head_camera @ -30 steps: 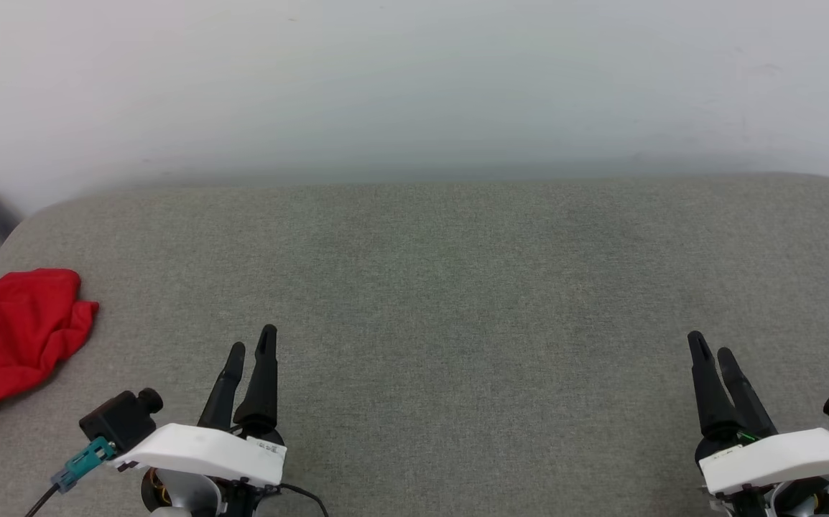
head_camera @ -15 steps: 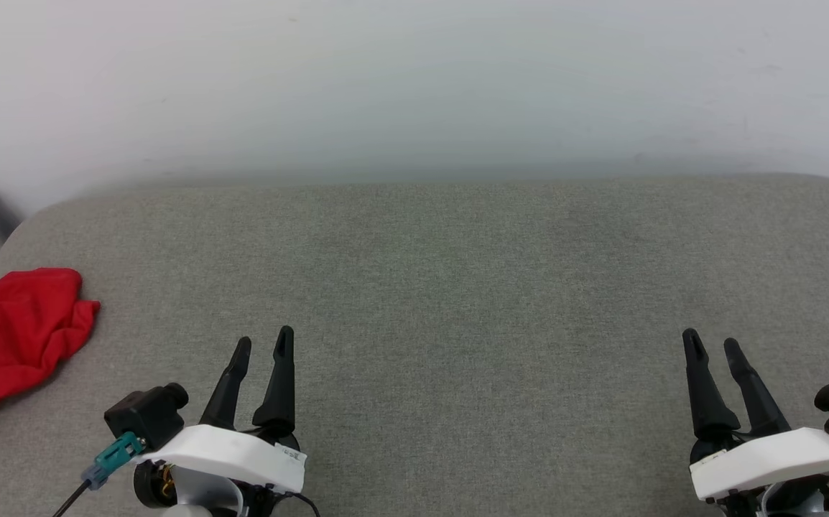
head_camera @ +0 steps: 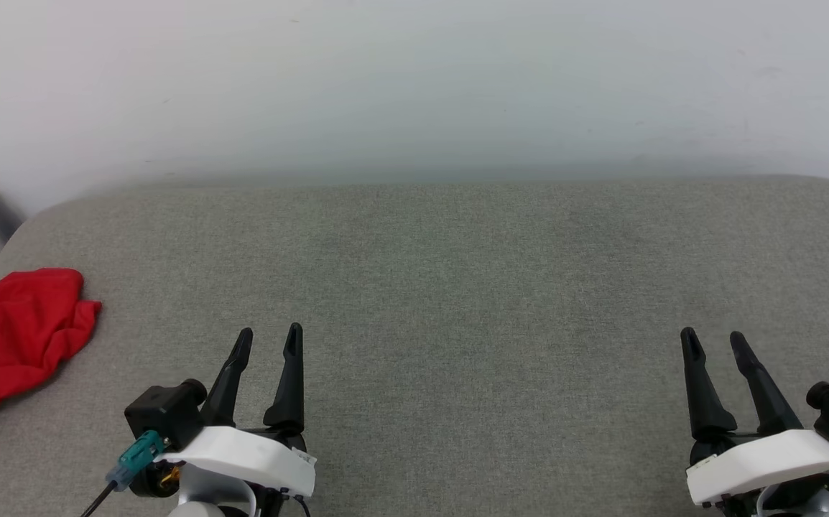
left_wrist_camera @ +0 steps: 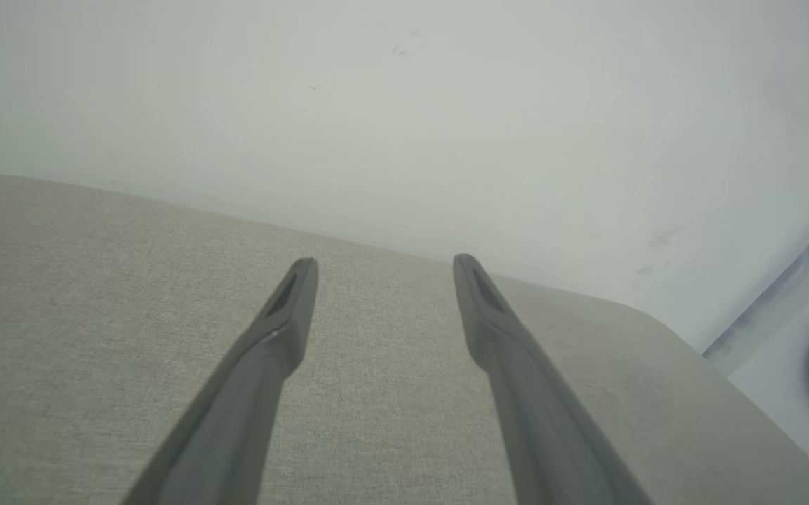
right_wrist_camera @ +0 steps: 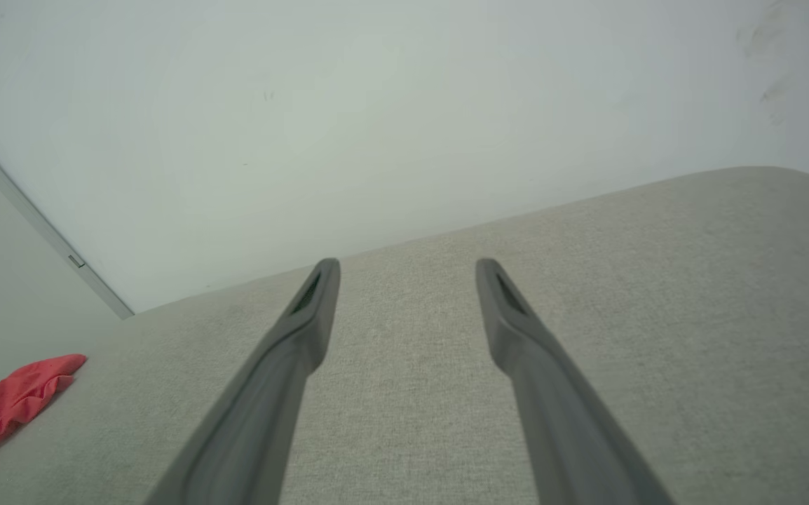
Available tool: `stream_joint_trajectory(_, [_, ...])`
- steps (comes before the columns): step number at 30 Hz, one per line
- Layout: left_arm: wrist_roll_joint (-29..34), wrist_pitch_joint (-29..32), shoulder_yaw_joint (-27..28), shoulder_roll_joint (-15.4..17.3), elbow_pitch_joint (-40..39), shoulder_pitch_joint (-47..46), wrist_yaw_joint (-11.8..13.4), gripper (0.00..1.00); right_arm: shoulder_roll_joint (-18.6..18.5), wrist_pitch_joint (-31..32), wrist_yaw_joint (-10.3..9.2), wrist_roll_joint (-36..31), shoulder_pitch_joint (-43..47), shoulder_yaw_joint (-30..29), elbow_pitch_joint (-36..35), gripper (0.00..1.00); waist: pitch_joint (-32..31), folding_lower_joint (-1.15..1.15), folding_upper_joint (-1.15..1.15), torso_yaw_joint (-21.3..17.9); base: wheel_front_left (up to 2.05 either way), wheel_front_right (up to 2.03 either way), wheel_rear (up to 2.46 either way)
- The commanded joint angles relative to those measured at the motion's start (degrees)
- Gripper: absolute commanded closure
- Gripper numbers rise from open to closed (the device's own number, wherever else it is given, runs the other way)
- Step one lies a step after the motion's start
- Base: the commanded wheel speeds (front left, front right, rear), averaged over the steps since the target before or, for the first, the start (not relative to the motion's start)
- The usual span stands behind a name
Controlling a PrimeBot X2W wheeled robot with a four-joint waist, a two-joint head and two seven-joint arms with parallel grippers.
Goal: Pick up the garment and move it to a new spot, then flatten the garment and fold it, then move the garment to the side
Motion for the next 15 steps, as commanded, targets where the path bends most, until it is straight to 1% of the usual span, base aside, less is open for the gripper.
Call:
stream_joint_trajectory(1, [1.6,-0.5,-0.3,0.4,-0.6,-0.4,0.2,0.0,0.0,-0.5,-0.01,-1.6,0.0,-0.1,-1.0,0.0,0.0,0.0,0.0,0.0,0.0,0.0,0.0])
stream_joint_trajectory(15, [9.3,-2.4,-1.6,0.8,-0.9,-0.5,1.3,0.0,0.0,-0.3,-0.01,-9.6,0.8,-0.8,-2.3,0.0,0.0,0.0,0.0,0.2,0.0,0.0,0.0])
